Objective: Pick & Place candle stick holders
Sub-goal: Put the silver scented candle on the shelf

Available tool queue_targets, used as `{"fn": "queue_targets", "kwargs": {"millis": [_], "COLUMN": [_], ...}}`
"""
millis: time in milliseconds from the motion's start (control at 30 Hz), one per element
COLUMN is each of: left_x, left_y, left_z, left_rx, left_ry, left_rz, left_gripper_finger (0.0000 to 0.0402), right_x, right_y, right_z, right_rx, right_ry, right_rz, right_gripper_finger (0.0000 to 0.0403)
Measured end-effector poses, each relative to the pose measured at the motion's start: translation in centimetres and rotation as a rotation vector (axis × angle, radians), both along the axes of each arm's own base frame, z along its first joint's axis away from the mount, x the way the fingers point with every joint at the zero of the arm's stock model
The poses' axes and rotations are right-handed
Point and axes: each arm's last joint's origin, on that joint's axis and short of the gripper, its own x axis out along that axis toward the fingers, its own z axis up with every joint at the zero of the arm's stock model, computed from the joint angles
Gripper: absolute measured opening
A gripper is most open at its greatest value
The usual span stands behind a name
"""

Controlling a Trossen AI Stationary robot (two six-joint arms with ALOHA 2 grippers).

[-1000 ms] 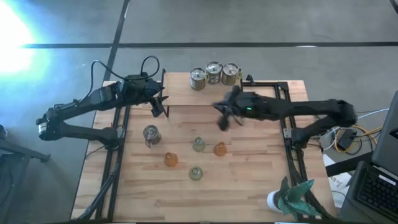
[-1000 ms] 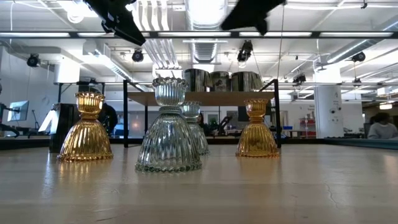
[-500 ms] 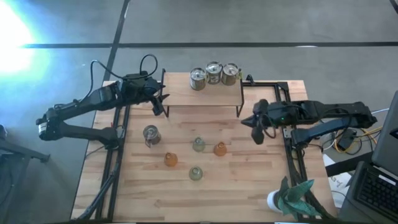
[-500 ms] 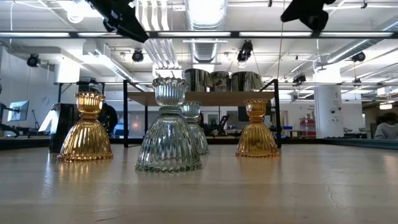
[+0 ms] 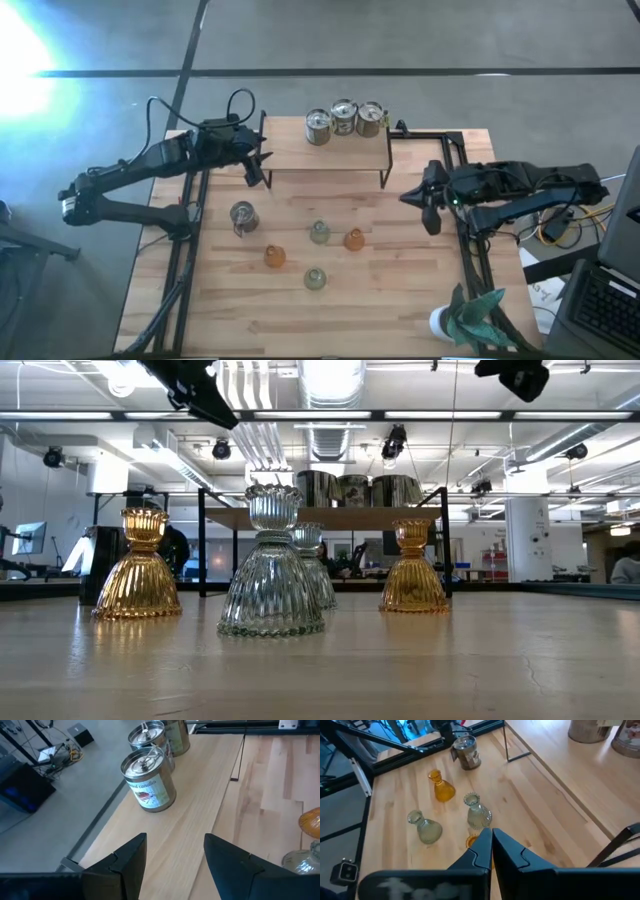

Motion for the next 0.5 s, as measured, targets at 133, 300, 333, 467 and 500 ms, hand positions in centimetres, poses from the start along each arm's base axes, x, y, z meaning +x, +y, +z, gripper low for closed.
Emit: {"fn": "queue_targets", "kwargs": {"millis": [133, 300, 333, 467, 500], "left_x": [0.2, 1.2, 1.3, 2.0, 2.1], "left_y": [0.1, 0.4, 0.5, 0.7, 0.7], "left_z": [0.2, 0.5, 0.4, 0.1, 0.0], "left_rx": [-0.003, -0.061, -0.066, -0.066, -0.067], "left_ry": [-0.035, -0.142, -0.146, -0.131, -0.127], "left_rz": [0.007, 0.027, 0.028, 0.024, 0.024], "left_gripper_finger": [0.0202, 0.0202, 0.0202, 0.0202, 0.0202], "right_x": [-1.6, -4.0, -4.4, -5.8, -6.1], "right_y": [-0.1, -0.2, -0.3, -0.9, -1.0], "right_z": [0.3, 0.7, 0.8, 0.8, 0.6], "right_rx": [0.019, -0.049, -0.091, -0.235, -0.256], "right_ry": [-0.002, -0.029, -0.043, -0.078, -0.080], "right_rz": [0.013, 0.037, 0.009, -0.094, -0.095], "right_gripper_finger": [0.0009, 0.0009, 0.0009, 0.0009, 0.0009]}}
